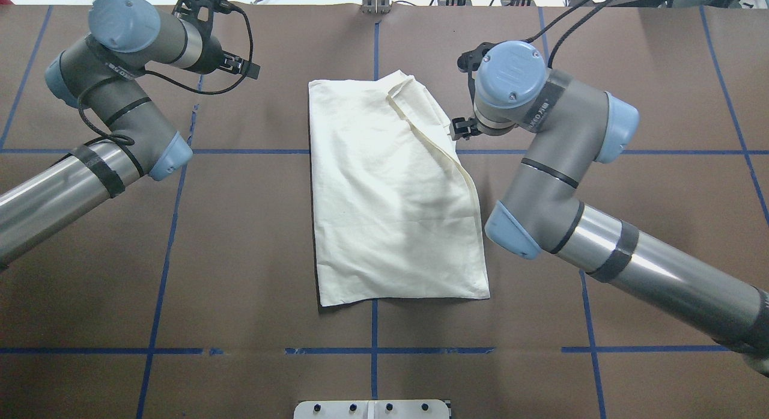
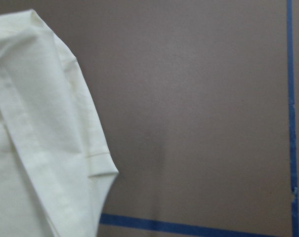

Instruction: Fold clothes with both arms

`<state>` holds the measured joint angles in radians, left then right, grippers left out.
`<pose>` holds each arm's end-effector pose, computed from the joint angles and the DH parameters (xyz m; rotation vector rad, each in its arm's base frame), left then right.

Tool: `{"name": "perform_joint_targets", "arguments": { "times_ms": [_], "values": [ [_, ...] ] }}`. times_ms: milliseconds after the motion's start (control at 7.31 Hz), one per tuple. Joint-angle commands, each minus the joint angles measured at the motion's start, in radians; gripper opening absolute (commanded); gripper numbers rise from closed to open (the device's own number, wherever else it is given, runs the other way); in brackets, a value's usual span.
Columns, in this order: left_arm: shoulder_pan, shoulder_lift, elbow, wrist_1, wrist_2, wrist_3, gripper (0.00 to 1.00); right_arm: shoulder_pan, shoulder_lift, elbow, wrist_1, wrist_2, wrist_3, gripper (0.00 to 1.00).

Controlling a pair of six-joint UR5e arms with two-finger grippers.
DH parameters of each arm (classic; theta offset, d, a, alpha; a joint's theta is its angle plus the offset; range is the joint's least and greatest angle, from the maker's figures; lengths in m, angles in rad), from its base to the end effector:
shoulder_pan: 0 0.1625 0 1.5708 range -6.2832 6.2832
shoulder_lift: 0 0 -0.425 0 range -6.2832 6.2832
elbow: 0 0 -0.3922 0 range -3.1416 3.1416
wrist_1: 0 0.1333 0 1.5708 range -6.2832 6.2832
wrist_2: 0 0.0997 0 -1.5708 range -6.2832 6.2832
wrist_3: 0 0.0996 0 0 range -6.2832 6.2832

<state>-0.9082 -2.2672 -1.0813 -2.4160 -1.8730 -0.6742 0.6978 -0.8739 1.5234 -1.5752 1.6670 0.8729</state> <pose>0.4033 -0.6854 0.3685 0.6494 0.8615 0.1485 -0.4756 -0.5603 0.2705 0.3431 -0.5536 -0.0311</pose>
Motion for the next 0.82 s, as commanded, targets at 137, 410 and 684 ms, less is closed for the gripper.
{"name": "perform_joint_targets", "arguments": {
  "times_ms": [137, 410, 684],
  "values": [
    [0.002, 0.002, 0.0, 0.0, -0.008, -0.018, 1.0, -0.004, 0.293, -0.354, -0.003, -0.01, 0.119, 1.0],
    [0.0, 0.011, 0.0, 0.0, -0.034, -0.022, 1.0, -0.02, 0.436, -0.556, 0.003, -0.061, 0.214, 1.0],
    [0.0, 0.012, 0.0, 0.0, -0.035, -0.028, 1.0, -0.073, 0.463, -0.682, 0.103, -0.206, 0.305, 1.0]
  ]
}}
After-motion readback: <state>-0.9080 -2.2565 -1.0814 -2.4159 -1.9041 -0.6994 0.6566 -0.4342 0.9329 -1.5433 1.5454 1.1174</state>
